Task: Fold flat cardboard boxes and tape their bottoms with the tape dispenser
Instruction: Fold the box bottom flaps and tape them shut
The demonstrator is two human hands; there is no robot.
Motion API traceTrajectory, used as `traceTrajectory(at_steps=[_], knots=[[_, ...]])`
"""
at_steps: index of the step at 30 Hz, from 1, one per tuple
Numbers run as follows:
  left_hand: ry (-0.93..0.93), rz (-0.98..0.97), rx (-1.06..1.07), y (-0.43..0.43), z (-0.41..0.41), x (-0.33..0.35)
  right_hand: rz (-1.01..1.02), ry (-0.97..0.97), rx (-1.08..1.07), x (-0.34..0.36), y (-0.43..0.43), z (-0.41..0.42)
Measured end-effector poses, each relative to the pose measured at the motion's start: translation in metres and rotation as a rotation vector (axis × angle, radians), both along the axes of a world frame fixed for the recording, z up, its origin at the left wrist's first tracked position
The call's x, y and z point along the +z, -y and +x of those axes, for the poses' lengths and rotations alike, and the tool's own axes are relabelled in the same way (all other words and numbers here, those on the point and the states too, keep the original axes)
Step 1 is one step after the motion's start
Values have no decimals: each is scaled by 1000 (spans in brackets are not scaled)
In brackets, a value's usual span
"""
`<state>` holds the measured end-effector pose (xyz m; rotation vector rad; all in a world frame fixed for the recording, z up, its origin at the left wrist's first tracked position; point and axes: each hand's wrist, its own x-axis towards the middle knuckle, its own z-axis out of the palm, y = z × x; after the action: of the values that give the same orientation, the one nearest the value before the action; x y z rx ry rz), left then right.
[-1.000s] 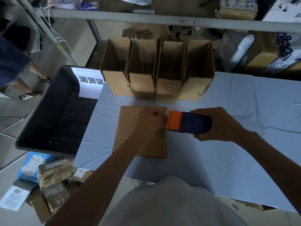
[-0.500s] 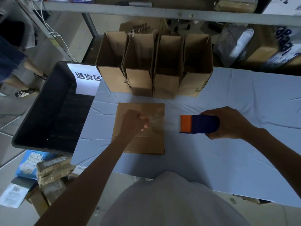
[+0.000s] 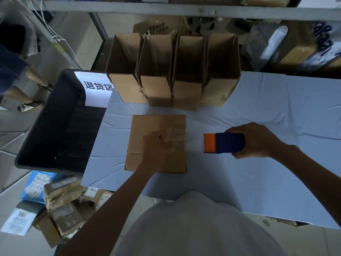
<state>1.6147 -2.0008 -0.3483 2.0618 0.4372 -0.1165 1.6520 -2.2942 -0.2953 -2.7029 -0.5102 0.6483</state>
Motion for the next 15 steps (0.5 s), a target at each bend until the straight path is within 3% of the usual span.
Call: traceTrajectory(at_steps=[3,7,9,11,15], knots=[[42,124,-58,5,-1,-4,6,-11,3,-3,-1,-1],[42,518,-199,9,-6,2,4,-17,6,-5,0,-1],[60,600,-198,10,-11,6,15,-14,-1,-5,-1,-1],[87,600,-191,10,-15,3,26,-7,-6,-5,-1,-2],[72,384,-114,2,-14,-4,10,8,11,-6,-1,-2]])
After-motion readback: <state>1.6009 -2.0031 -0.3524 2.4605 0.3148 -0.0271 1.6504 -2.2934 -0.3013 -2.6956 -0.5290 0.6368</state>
